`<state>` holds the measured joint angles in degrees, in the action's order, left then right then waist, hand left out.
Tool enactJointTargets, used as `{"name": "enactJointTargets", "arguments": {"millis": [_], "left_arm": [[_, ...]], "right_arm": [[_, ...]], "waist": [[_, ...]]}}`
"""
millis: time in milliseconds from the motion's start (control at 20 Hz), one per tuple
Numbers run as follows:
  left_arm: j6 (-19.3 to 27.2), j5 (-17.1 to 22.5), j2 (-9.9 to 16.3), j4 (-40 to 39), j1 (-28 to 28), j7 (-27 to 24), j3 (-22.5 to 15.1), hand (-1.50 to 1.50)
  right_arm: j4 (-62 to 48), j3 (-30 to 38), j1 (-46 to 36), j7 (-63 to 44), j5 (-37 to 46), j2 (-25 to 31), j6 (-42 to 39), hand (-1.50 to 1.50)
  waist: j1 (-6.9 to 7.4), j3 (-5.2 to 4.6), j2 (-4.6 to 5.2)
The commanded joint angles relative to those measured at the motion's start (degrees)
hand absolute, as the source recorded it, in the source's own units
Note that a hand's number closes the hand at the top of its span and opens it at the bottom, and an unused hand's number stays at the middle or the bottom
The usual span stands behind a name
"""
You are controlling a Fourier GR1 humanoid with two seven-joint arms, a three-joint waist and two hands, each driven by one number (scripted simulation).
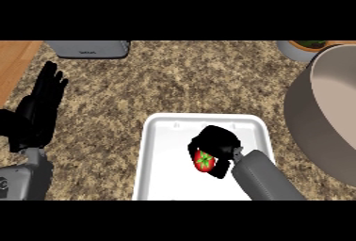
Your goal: Pick the tomato from the tray and place it in the pot
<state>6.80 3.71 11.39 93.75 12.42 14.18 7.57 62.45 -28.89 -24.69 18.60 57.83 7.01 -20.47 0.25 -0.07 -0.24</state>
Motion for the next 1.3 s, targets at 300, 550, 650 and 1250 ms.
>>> {"name": "enactJointTargets", "arguments": {"millis": [300,550,650,1250], "left_arm": [[-0.5,0.5,1.2,1.2,-3.0,0.5,2.0,0.00],[-0.3,0.3,0.2,3.0,-3.1,0.3,1.0,0.00],[-0.8,0.8,0.2,0.9,-2.4,-1.2,1.7,0.00],[-0.4,-0.5,0.4,2.1,-2.2,0.8,0.7,0.00]], "right_arm": [[15.5,3.0,22.0,-21.3,2.2,-3.2,5.0,1.50],[34.5,-2.8,35.4,-29.3,6.3,-1.7,6.0,1.50],[43.7,-2.6,39.5,-30.0,5.3,1.6,3.7,1.50],[71.8,4.7,45.3,-35.3,7.6,-3.9,20.2,1.50]], "waist": [[-3.68,-0.03,-0.82],[-1.62,0.02,-0.22],[-1.50,0.01,-0.05],[-1.64,0.08,-0.15]]}}
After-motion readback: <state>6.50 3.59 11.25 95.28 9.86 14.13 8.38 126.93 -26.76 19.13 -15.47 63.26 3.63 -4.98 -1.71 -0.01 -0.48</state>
